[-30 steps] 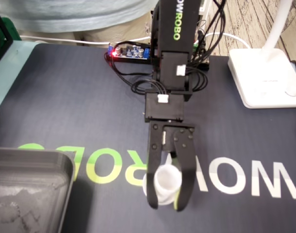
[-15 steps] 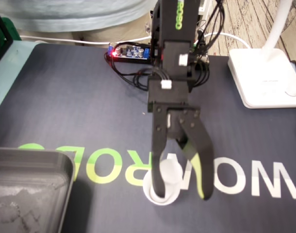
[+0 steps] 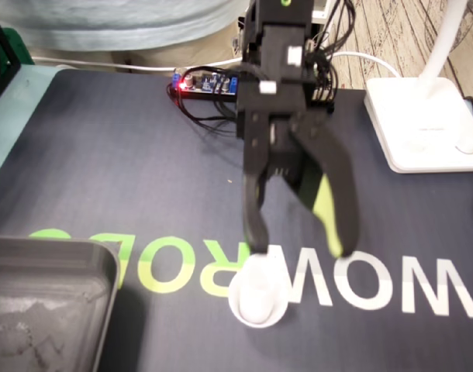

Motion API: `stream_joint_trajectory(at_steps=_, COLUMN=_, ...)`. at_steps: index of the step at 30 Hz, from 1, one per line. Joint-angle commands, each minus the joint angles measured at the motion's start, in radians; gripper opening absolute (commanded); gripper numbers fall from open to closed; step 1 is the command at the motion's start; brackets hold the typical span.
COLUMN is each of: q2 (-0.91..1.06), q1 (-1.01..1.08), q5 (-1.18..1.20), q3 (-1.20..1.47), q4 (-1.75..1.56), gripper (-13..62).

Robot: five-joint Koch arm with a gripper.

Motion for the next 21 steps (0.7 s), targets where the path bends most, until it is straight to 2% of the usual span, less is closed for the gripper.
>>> stream_joint_trajectory(at_steps=1, q2=0.072, q1=0.005, q5=0.063, q3=-0.017, q4=0.04, gripper=25.1)
stream_joint_trajectory(at_steps=4, q2=0.179, q1=0.006, q5=0.224, q3=-0.011, q4=0.202, gripper=25.1)
stream_joint_trajectory(at_steps=7, q2=0.261, q1=0.017, q5=0.482, q3=0.003, q4=0.373, gripper=25.1)
stream_joint_trajectory(at_steps=11, q2=0.341, q1=0.046, q5=0.776, q3=0.08, q4=0.465, gripper=25.1)
stream_joint_trajectory(at_steps=21, q2=0.35, q1=0.143, q5=1.127, q3=0.236, q4=0.626, gripper=25.1)
